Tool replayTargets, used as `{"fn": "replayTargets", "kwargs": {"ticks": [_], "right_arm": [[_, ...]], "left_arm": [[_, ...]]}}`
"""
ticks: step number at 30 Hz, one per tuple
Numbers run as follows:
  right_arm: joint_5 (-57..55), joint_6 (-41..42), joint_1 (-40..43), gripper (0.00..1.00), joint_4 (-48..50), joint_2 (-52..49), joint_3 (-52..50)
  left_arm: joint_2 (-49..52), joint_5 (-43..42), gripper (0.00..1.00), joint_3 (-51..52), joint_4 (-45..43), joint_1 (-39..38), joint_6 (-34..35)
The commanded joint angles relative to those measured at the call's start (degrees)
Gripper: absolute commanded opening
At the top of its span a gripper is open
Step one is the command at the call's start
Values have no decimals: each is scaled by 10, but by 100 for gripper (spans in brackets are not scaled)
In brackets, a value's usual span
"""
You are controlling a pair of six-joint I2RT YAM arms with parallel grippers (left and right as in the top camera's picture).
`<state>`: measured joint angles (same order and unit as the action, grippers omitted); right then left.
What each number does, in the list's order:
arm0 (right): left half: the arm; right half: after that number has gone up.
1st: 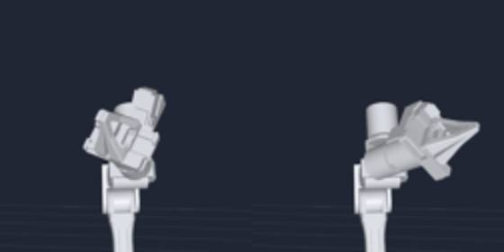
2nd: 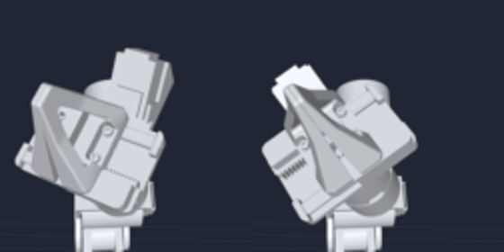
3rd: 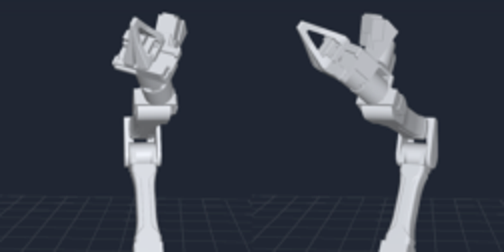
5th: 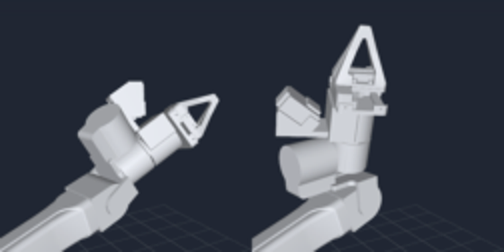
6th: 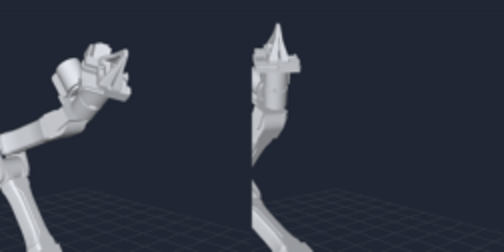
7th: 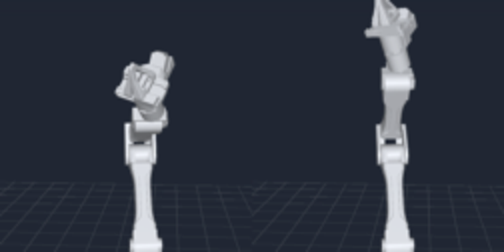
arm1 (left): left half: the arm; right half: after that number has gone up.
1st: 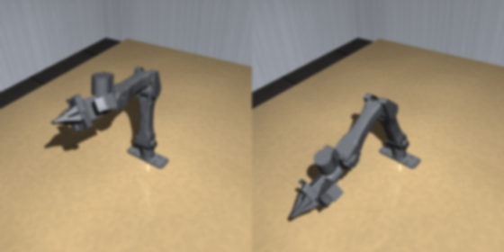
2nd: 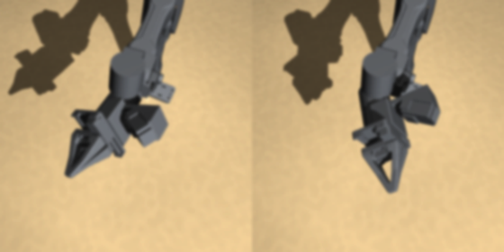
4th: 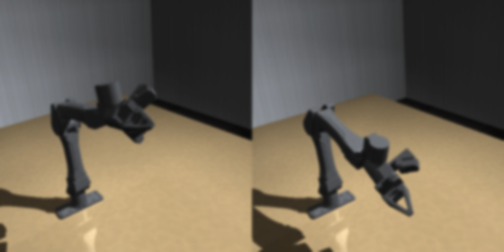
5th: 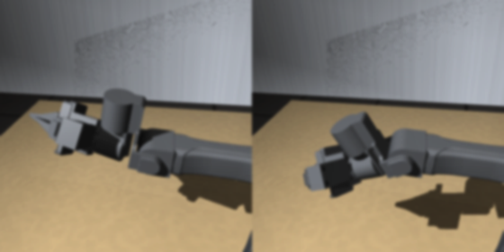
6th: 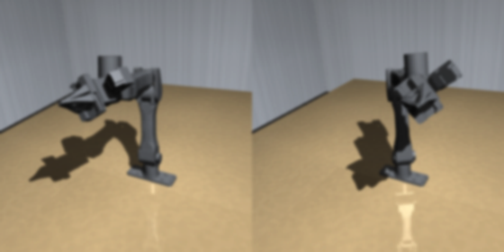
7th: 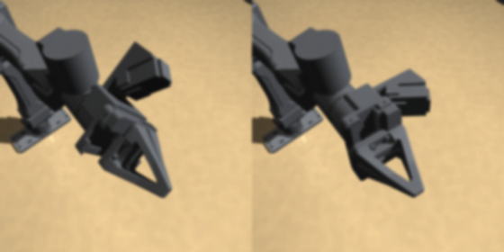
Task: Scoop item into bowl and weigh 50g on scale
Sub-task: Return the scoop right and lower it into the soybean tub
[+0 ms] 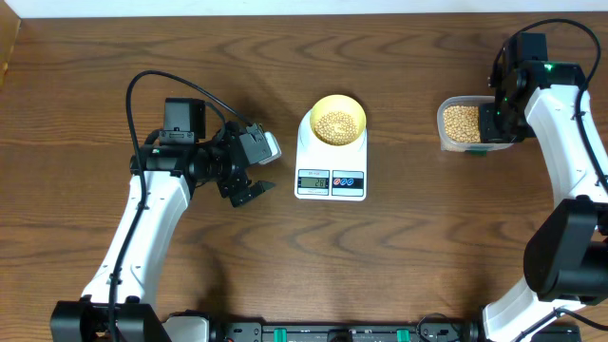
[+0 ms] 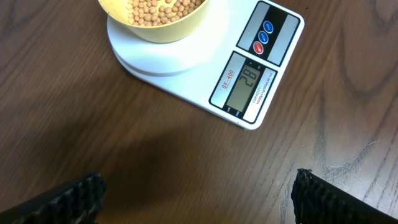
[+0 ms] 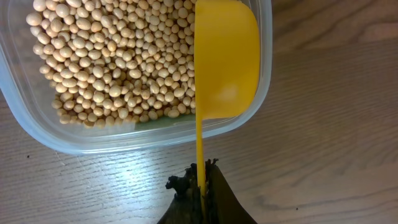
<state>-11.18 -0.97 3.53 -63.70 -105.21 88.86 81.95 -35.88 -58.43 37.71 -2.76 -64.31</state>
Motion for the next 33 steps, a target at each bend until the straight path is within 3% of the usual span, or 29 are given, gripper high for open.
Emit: {"fn": "replayTargets", "kwargs": {"ticks": [1,27,33], "right_arm": [[-2,10,3,1,1,1,-4],[59,0,2,1,16,0,-36],[137,-34,2,1,24,0,-37]], "left_arm": [[-7,-9,98,-2,2,2,5],[-7,-9,98,-2,2,2,5],[-7,-9,98,-2,2,2,5]]}}
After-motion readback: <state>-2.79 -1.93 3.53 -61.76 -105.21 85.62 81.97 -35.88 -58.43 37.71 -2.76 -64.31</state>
